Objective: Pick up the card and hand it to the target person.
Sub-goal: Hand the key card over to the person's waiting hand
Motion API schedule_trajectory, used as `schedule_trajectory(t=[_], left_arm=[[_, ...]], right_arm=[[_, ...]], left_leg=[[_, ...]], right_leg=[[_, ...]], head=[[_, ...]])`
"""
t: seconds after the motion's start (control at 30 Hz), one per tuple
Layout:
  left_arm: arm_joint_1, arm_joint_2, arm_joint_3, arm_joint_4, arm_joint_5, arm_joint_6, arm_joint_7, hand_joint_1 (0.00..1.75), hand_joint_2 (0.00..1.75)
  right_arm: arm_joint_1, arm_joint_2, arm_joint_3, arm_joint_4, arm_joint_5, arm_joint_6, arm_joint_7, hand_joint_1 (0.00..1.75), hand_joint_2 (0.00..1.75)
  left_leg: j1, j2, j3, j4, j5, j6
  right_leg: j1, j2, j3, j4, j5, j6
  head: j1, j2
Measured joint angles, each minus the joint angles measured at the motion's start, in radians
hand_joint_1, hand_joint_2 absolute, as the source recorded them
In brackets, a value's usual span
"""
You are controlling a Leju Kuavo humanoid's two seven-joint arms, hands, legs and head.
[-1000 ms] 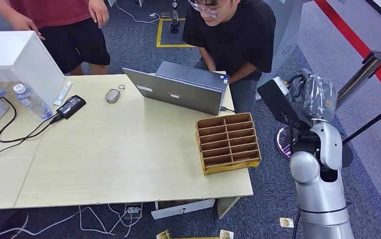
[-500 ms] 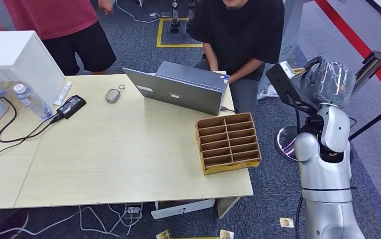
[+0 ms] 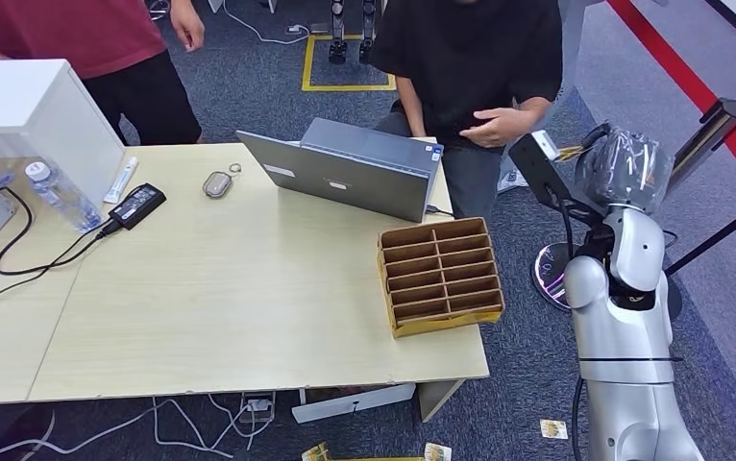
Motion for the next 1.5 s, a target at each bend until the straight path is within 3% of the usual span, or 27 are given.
schedule_trajectory(t=[0.3, 0.7, 0.73, 0.77, 0.87, 0.9, 1.3, 1.5], left_arm=[[-0.001, 0.000, 0.002, 0.000, -0.003, -0.008, -0.028, 0.00, 0.00], [-0.001, -0.004, 0.008, 0.000, -0.012, -0.002, -0.001, 0.00, 0.00], [-0.001, -0.004, 0.008, 0.000, -0.012, -0.002, -0.002, 0.00, 0.00], [-0.001, -0.004, 0.008, 0.000, -0.012, -0.002, -0.005, 0.00, 0.00], [-0.001, -0.004, 0.008, 0.000, -0.014, -0.004, -0.014, 0.00, 0.00], [-0.001, -0.004, 0.008, 0.000, -0.015, -0.004, -0.016, 0.00, 0.00], [0.000, -0.002, 0.015, 0.000, -0.015, -0.005, -0.019, 0.00, 0.00], [0.000, -0.002, 0.024, 0.000, -0.013, -0.004, -0.015, 0.00, 0.00]], right_arm=[[0.000, 0.004, -0.003, 0.025, 0.016, 0.000, -0.007, 1.68, 1.75], [0.000, 0.010, -0.010, 0.037, 0.025, 0.004, -0.012, 1.63, 1.75], [0.001, 0.010, -0.010, 0.037, 0.026, 0.005, -0.012, 1.59, 1.75], [0.001, 0.010, -0.010, 0.038, 0.026, 0.006, -0.012, 1.32, 1.75], [0.002, 0.011, -0.012, 0.038, 0.027, 0.008, -0.012, 0.17, 1.75], [0.002, 0.011, -0.013, 0.038, 0.028, 0.009, -0.012, 0.02, 1.75], [0.005, 0.019, -0.012, 0.045, 0.033, 0.027, -0.016, 0.00, 1.75], [0.024, 0.031, -0.011, 0.026, -0.087, 0.005, -0.040, 0.00, 1.75]], left_leg=[[0.000, 0.000, 0.000, 0.000, 0.000, 0.000], [0.000, 0.000, 0.000, 0.000, 0.000, 0.000], [0.000, 0.000, 0.000, 0.000, 0.000, 0.000], [0.000, 0.000, 0.000, 0.000, 0.000, 0.000], [0.000, 0.000, 0.000, 0.000, 0.000, 0.000], [0.000, 0.000, 0.000, 0.000, 0.000, 0.000], [0.000, 0.000, 0.000, 0.000, 0.000, 0.000], [0.000, 0.000, 0.000, 0.000, 0.000, 0.000]], right_leg=[[0.000, 0.000, 0.000, 0.000, 0.000, 0.000], [0.000, 0.000, 0.000, 0.000, 0.000, 0.000], [0.000, 0.000, 0.000, 0.000, 0.000, 0.000], [0.000, 0.000, 0.000, 0.000, 0.000, 0.000], [0.000, 0.000, 0.000, 0.000, 0.000, 0.000], [0.000, 0.000, 0.000, 0.000, 0.000, 0.000], [0.000, 0.000, 0.000, 0.000, 0.000, 0.000], [0.000, 0.000, 0.000, 0.000, 0.000, 0.000]], head=[[0.000, 0.000], [0.000, 0.000], [0.000, 0.000], [0.000, 0.000], [0.000, 0.000], [0.000, 0.000], [0.000, 0.000], [0.000, 0.000]])
